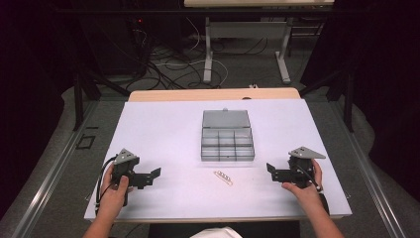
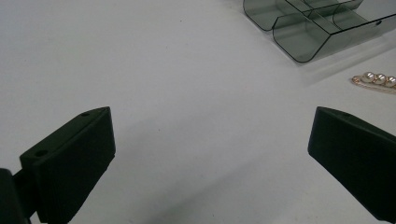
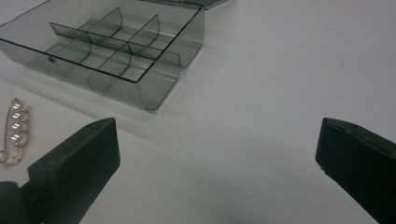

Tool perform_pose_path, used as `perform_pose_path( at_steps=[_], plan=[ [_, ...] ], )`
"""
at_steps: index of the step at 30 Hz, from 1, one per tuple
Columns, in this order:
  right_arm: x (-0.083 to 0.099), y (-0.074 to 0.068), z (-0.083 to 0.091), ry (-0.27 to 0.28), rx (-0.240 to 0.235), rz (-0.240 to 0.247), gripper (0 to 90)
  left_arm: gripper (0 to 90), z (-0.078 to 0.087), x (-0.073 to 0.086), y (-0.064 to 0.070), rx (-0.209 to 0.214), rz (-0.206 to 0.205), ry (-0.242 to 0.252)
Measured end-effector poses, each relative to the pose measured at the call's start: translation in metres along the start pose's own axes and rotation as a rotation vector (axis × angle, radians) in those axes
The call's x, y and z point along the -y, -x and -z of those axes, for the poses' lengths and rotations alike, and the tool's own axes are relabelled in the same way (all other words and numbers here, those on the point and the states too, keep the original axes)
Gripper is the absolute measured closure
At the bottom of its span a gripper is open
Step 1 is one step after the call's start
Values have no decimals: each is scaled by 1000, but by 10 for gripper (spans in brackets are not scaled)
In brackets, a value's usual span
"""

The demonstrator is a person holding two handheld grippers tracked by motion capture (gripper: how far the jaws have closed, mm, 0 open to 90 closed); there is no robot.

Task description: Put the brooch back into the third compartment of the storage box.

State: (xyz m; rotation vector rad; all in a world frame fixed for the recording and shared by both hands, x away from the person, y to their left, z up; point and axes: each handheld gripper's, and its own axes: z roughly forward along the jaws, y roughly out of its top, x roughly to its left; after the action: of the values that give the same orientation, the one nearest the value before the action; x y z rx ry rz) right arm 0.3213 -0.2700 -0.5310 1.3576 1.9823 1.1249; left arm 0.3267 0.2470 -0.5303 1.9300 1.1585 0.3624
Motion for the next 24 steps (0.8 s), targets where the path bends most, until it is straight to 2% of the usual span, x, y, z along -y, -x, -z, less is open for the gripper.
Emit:
perform_pose_path(
  at_steps=[2,5,6,9,10,14,15,21,24],
  plan=[
    [-2,-10,2,-1,-18,29,0,7,0,0,1,0,-4,-2],
    [-3,-17,2,-5,-35,42,0,7,0,0,3,-1,-9,2],
    [-4,-25,3,-14,-52,54,0,7,1,0,4,-4,-11,11],
    [-5,-31,2,-22,-69,72,0,7,2,0,5,4,-10,15],
    [-5,-36,0,-37,-89,81,0,8,2,0,6,0,-16,17],
    [-6,-46,-3,-57,-114,87,0,7,2,0,7,5,-15,16],
    [-7,-49,-3,-60,-124,90,0,7,1,1,7,-7,-21,27],
    [-10,-61,-3,-65,-150,140,8,8,2,2,8,1,-14,18],
    [-11,-65,-6,-63,-159,136,8,9,1,3,9,3,-12,24]
  ],
)
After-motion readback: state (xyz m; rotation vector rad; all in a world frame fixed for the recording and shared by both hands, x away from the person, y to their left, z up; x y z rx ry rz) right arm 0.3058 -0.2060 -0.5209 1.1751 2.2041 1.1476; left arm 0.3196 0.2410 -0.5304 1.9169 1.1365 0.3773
